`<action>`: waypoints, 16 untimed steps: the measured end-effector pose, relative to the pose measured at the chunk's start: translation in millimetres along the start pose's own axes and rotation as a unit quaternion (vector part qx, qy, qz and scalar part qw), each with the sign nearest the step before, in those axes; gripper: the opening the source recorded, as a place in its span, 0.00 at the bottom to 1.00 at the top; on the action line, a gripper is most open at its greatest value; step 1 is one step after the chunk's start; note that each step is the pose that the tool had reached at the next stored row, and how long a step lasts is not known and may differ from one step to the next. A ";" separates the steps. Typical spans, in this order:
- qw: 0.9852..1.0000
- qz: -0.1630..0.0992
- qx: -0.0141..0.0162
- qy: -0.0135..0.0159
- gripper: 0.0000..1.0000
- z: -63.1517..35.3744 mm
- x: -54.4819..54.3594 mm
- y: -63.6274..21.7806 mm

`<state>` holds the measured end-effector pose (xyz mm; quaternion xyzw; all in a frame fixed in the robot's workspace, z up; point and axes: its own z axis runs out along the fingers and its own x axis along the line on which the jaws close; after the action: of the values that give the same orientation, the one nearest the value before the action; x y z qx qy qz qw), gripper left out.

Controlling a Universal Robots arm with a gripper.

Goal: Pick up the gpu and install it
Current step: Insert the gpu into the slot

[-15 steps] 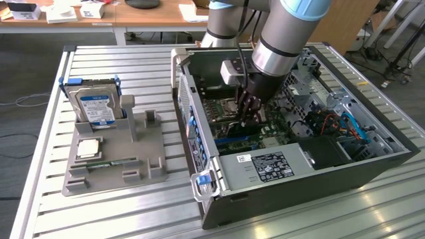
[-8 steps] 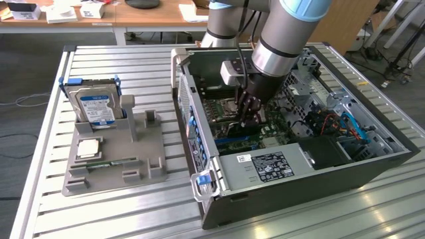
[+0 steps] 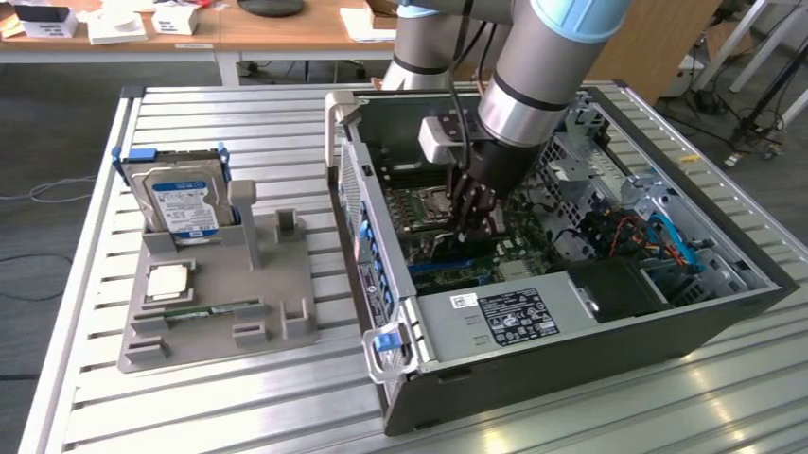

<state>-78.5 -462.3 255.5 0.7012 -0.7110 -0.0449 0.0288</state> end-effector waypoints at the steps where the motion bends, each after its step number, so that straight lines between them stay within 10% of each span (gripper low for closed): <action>1: 1.000 0.000 0.000 0.000 0.27 0.1 0.0 0.0; 16: 1.000 0.000 0.000 0.000 0.27 1.3 0.0 -0.2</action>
<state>-78.5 -462.4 254.2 0.7012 -0.7110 -0.0449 0.0288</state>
